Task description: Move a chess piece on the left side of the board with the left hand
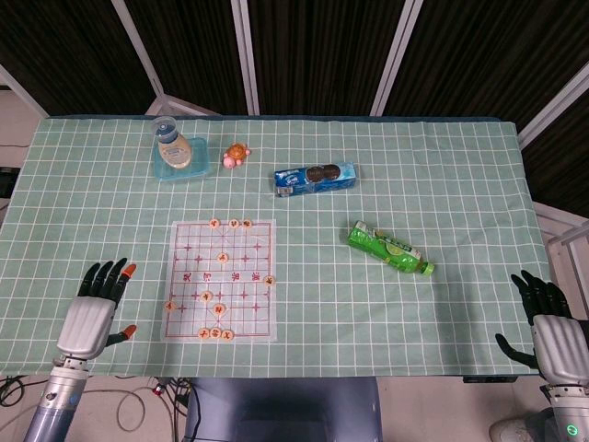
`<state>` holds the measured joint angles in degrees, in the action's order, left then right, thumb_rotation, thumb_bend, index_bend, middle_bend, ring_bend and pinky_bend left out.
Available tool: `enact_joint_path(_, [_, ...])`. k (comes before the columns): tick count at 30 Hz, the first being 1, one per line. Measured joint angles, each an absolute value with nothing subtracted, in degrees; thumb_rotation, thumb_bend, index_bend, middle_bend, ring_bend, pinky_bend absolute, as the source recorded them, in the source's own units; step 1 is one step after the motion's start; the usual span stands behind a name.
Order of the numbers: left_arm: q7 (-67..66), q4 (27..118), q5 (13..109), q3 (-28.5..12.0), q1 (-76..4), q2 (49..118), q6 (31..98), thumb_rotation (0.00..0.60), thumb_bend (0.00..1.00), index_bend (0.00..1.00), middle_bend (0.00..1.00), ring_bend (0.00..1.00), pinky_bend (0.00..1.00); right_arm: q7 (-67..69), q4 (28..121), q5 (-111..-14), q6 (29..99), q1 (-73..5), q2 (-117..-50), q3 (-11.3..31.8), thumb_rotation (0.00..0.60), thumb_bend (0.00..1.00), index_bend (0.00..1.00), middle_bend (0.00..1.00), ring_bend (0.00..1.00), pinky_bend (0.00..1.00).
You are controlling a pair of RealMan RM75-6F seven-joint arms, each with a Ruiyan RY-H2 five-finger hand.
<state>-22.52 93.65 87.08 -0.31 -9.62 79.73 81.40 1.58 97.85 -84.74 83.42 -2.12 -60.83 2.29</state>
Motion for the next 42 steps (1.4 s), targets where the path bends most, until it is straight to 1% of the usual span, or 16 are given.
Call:
enact_joint_path(23, [-22.95, 94.18, 86.76, -0.21, -9.71, 79.50, 80.92, 0.600, 0.02, 0.00, 0.00, 0.00, 0.02, 1.78, 97.86, -84.80, 83.48, -2.11, -60.76, 2.30, 0.600, 0.30, 0.00, 0.00, 0.00, 0.00])
enact_joint_path(24, [-23.05, 94.27, 86.71, -0.22, -9.77, 79.48, 80.82, 0.600, 0.02, 0.00, 0.00, 0.00, 0.02, 1.78, 97.88, -84.80, 83.48, -2.11, -60.75, 2.30, 0.600, 0.30, 0.00, 0.00, 0.00, 0.00])
enact_joint_path(26, [-23.20, 94.42, 86.63, -0.23, -9.87, 79.42, 80.57, 0.600, 0.02, 0.00, 0.00, 0.01, 0.06, 1.79, 97.92, -84.78, 83.48, -2.10, -60.76, 2.30, 0.600, 0.30, 0.00, 0.00, 0.00, 0.00])
enact_joint_path(27, [-23.35, 94.49, 86.60, -0.23, -9.95, 79.38, 80.43, 0.600, 0.02, 0.00, 0.03, 0.04, 0.11, 1.79, 97.95, -84.77, 83.48, -2.10, -60.76, 2.30, 0.600, 0.30, 0.00, 0.00, 0.00, 0.00])
enact_joint_path(28, [-23.66, 94.58, 86.57, -0.25, -10.07, 79.31, 80.25, 0.600, 0.02, 0.00, 0.09, 0.10, 0.19, 1.78, 97.99, -84.79, 83.49, -2.09, -60.76, 2.30, 0.600, 0.30, 0.00, 0.00, 0.00, 0.00])
enact_joint_path(29, [-23.88, 94.62, 86.59, -0.29, -10.15, 79.26, 80.19, 0.600, 0.02, 0.00, 0.14, 0.15, 0.25, 1.77, 98.01, -84.80, 83.49, -2.09, -60.76, 2.29, 0.600, 0.30, 0.00, 0.00, 0.00, 0.00])
enact_joint_path(31, [-24.84, 94.75, 86.75, -0.53, -10.54, 79.11, 80.01, 0.600, 0.02, 0.01, 0.32, 0.33, 0.41, 1.79, 98.04, -84.75, 83.46, -2.09, -60.75, 2.28, 0.600, 0.30, 0.00, 0.00, 0.00, 0.00])
enact_joint_path(32, [-25.28, 94.80, 86.86, -0.69, -10.76, 79.06, 79.94, 0.600, 0.03, 0.02, 0.41, 0.40, 0.46, 1.80, 98.06, -84.73, 83.44, -2.09, -60.74, 2.28, 0.600, 0.30, 0.00, 0.00, 0.00, 0.00])
enact_joint_path(34, [-26.32, 95.04, 86.90, -1.09, -11.32, 78.97, 79.50, 0.600, 0.05, 0.10, 0.64, 0.60, 0.62, 1.86, 98.08, -84.69, 83.39, -2.09, -60.72, 2.28, 0.600, 0.30, 0.00, 0.00, 0.00, 0.00])
enact_joint_path(36, [-27.13, 95.43, 86.43, -1.39, -11.86, 78.92, 78.48, 0.600, 0.07, 0.15, 0.78, 0.71, 0.71, 1.87, 98.09, -84.69, 83.39, -2.09, -60.71, 2.27, 0.600, 0.30, 0.00, 0.00, 0.00, 0.00])
enact_joint_path(40, [-29.46, 96.47, 84.08, -1.78, -13.00, 78.93, 75.41, 0.600, 0.12, 0.25, 0.95, 0.86, 0.86, 2.09, 98.17, -84.59, 83.30, -2.08, -60.65, 2.27, 0.600, 0.30, 0.00, 0.00, 0.00, 0.00])
enact_joint_path(42, [-31.20, 97.24, 81.93, -2.04, -13.73, 79.02, 73.41, 0.600, 0.13, 0.28, 0.99, 0.90, 0.89, 2.12, 98.19, -84.58, 83.26, -2.10, -60.63, 2.28, 0.600, 0.30, 0.00, 0.00, 0.00, 0.00])
